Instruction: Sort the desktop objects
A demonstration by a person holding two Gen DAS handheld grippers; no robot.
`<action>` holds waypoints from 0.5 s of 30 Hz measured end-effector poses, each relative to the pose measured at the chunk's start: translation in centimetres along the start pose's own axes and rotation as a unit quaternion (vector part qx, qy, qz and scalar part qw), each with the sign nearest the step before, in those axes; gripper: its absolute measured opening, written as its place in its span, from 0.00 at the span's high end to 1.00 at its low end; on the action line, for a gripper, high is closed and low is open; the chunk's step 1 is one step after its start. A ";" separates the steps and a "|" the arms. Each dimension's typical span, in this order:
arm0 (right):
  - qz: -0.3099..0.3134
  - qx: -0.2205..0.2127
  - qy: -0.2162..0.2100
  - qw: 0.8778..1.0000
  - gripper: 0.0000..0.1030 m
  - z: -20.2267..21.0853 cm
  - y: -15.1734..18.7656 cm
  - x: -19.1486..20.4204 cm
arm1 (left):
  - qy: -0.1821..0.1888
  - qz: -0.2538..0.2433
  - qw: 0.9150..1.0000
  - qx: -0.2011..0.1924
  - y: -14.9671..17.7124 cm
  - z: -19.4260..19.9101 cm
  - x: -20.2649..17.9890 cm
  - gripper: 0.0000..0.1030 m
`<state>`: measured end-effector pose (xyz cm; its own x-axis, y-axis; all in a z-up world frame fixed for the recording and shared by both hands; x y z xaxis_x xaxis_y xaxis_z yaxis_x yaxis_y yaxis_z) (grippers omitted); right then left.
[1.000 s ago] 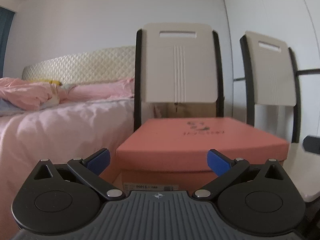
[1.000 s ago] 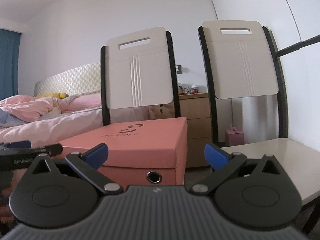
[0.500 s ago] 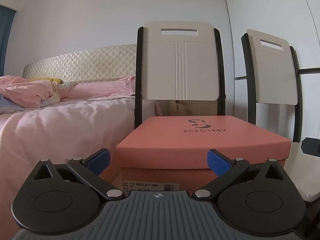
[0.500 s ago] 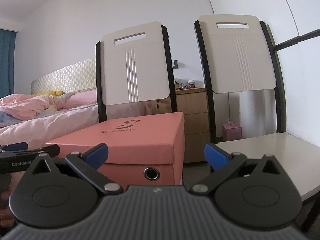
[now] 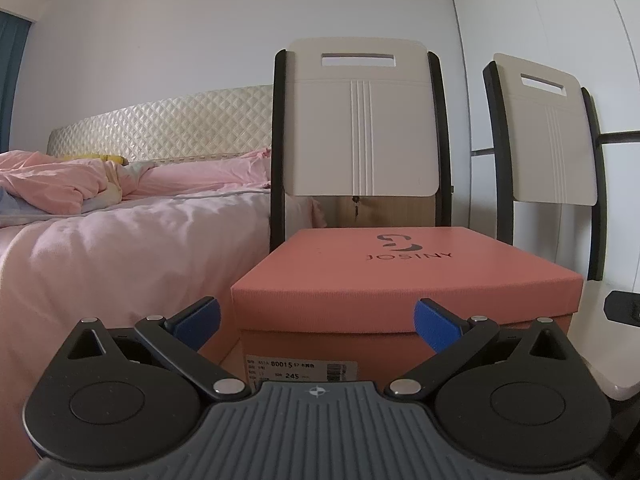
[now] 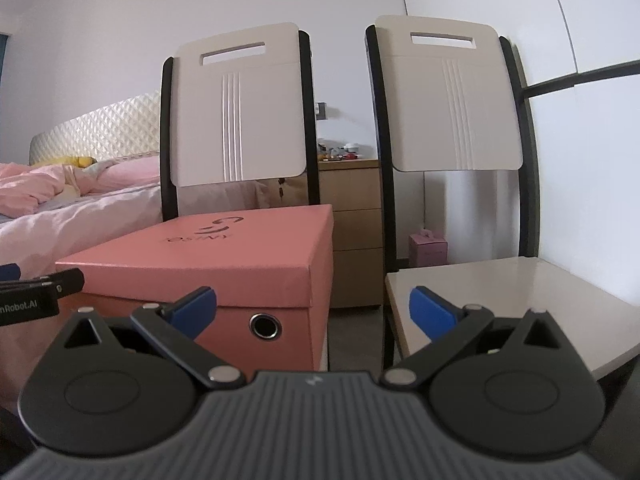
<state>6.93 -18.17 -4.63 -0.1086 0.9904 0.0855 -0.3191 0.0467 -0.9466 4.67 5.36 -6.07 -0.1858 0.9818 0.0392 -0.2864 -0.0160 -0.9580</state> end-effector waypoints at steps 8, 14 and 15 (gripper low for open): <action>0.000 0.004 0.009 1.000 0.00 0.1 0.1 -0.5 | -0.002 -0.004 1.000 0.003 0.1 -0.1 -0.2 0.00; 0.000 0.009 0.007 1.000 0.00 0.0 0.1 -0.4 | -0.002 -0.004 1.000 0.004 0.1 -0.1 -0.2 0.00; 0.000 0.009 0.007 1.000 0.00 -0.1 0.1 -0.4 | -0.001 -0.004 1.000 0.005 0.1 -0.1 -0.2 0.00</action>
<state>6.99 -18.59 -4.81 -0.0960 0.9920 0.0821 -0.3362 0.0453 -0.9407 4.77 5.18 -6.22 -0.1856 0.9814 0.0481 -0.2967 -0.0093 -0.9549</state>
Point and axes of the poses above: each gripper's, at about its wrist camera, not at the fingertips, and z roughly against the way its jaws point, x to its left, y to its underside, the point moved 7 cm from there along -z, roughly the way its jaws point, and after that the axes turned 6 degrees about x, right-handed, at the moved point
